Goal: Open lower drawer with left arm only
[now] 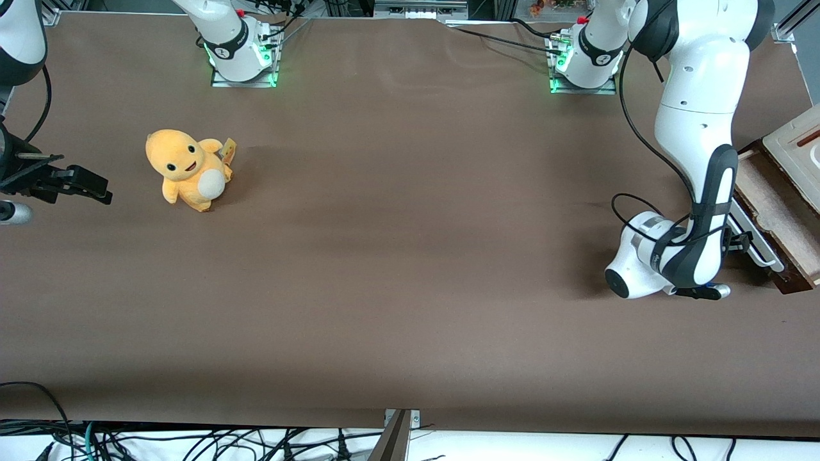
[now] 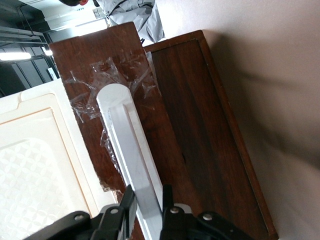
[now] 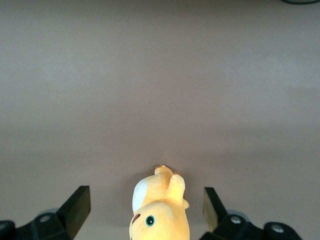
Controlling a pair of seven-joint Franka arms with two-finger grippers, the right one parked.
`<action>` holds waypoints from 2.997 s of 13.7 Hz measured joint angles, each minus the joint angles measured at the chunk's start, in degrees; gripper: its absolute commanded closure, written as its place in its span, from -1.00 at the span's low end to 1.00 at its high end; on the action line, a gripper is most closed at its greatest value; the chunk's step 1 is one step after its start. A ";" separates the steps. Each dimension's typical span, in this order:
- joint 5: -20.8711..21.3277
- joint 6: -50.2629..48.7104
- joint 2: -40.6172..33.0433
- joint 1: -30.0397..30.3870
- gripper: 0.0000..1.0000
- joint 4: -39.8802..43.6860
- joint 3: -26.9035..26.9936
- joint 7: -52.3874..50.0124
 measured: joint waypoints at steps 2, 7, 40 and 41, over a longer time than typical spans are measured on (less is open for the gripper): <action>-0.03 0.01 0.01 -0.13 0.69 0.01 0.00 0.00; -0.06 0.13 0.01 -0.20 0.68 0.10 0.00 -0.12; -29.01 0.73 -3.41 -5.42 -1.00 11.31 -2.17 1.01; -32.56 0.73 -3.95 -5.35 -1.00 12.96 -2.16 1.04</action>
